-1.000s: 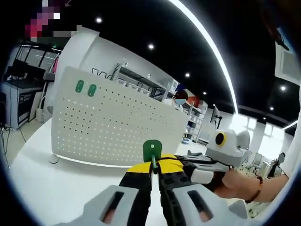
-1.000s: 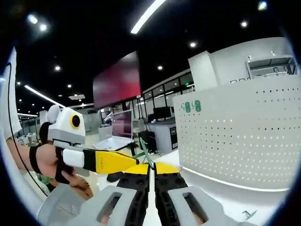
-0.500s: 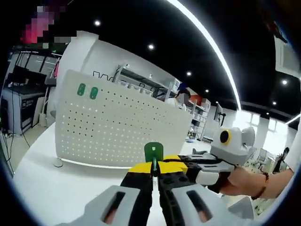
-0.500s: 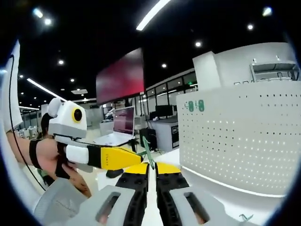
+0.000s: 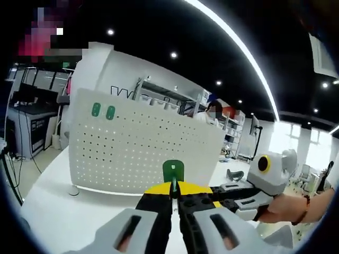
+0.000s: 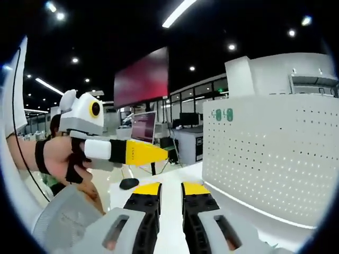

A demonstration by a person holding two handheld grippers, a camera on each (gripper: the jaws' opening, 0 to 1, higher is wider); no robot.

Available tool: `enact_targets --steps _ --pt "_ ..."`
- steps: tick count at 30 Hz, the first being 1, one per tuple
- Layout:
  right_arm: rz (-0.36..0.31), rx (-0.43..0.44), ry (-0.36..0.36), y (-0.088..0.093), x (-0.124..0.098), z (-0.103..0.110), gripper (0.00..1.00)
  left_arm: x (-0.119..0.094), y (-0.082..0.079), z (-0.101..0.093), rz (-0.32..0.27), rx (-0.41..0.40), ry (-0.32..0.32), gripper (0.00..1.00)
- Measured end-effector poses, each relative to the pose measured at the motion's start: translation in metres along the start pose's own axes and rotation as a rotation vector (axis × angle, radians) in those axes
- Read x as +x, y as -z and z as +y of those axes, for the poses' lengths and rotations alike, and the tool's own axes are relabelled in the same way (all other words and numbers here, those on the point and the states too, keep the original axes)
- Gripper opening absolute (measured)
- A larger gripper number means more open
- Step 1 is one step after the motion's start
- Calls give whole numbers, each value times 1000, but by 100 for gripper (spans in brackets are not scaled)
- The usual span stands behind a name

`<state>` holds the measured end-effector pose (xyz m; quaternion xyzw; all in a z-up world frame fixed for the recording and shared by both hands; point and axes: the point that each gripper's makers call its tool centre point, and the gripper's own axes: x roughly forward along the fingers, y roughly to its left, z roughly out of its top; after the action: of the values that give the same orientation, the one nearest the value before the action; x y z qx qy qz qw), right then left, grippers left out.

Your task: Insert the hook assembly into the mounting plate slot until the hook locks in place.

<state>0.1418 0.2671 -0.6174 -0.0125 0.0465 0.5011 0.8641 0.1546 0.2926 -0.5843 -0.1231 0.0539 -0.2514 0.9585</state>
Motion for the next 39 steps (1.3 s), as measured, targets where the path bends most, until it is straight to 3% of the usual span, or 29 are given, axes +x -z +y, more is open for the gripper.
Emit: enact_targets --steps 8,14,16,24,39 --pt "1 29 4 3 -16 -10 15 15 -6 -4 3 18 -25 2" --pt "-12 0 43 0 -25 -20 32 22 -11 2 6 38 -58 2" --pt "-7 11 40 1 -29 -21 31 25 -12 7 21 74 -81 2" --pt "15 7 26 13 -44 -20 31 40 -19 14 31 95 -119 2" --pt "-15 -10 45 6 -62 -33 34 63 -32 33 40 130 -190 2"
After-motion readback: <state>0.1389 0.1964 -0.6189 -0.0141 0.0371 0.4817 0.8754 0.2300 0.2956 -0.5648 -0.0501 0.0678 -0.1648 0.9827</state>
